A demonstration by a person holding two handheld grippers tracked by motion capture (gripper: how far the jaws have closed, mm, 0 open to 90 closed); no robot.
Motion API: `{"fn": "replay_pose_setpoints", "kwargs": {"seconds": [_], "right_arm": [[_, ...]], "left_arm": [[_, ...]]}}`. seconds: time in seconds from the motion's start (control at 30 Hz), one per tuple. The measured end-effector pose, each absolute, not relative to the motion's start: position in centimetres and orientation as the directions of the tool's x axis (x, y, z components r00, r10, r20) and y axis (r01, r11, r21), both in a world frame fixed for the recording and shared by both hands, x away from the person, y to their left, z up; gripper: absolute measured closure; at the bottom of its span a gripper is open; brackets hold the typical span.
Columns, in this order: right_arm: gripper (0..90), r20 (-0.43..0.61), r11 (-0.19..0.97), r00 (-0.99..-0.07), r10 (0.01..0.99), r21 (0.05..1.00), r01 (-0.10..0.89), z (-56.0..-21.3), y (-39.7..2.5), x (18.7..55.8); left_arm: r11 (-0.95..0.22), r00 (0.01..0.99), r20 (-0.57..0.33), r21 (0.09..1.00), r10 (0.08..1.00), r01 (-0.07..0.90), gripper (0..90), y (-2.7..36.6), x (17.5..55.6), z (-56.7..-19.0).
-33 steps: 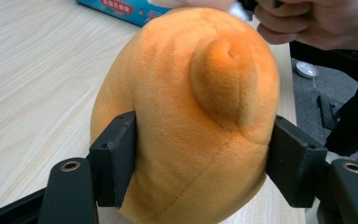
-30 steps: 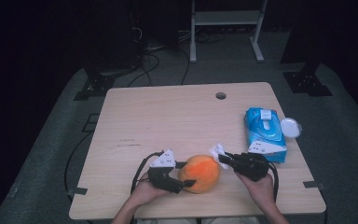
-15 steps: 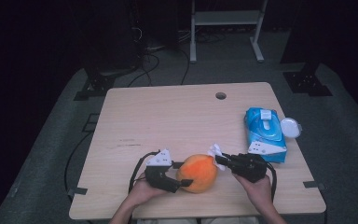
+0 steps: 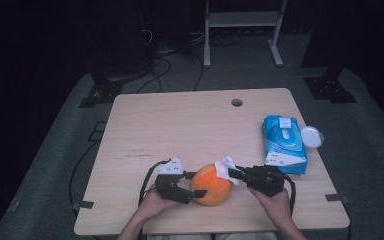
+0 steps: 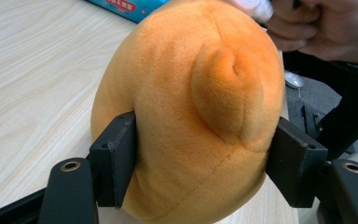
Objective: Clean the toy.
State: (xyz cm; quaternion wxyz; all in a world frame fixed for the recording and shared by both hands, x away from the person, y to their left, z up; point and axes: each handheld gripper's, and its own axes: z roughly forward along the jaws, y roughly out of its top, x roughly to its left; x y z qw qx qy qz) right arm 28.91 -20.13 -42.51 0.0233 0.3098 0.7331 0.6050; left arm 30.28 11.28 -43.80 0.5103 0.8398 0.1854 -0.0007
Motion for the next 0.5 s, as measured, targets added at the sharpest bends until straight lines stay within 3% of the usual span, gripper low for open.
{"fn": "replay_pose_setpoints", "kwargs": {"seconds": [0.1, 0.33, 0.5], "right_arm": [[80.0, 0.375, 0.066, -0.783, 0.496, 0.883, 0.465, -43.5, -20.5, 29.6], [80.0, 0.273, 0.108, -0.816, 0.510, 0.921, 0.375, -41.2, -19.8, 28.4], [80.1, 0.281, 0.122, -0.791, 0.543, 0.906, 0.406, -42.1, -20.1, 29.1]], "left_arm": [[-0.409, 0.929, -0.187, 0.857, 0.319, 0.313, 31.5, 11.0, 30.1, -43.7], [-0.435, 0.944, -0.147, 0.859, 0.295, 0.270, 32.0, 10.3, 29.7, -43.6], [-0.432, 0.943, -0.145, 0.861, 0.301, 0.270, 31.7, 10.0, 29.5, -43.6]]}}
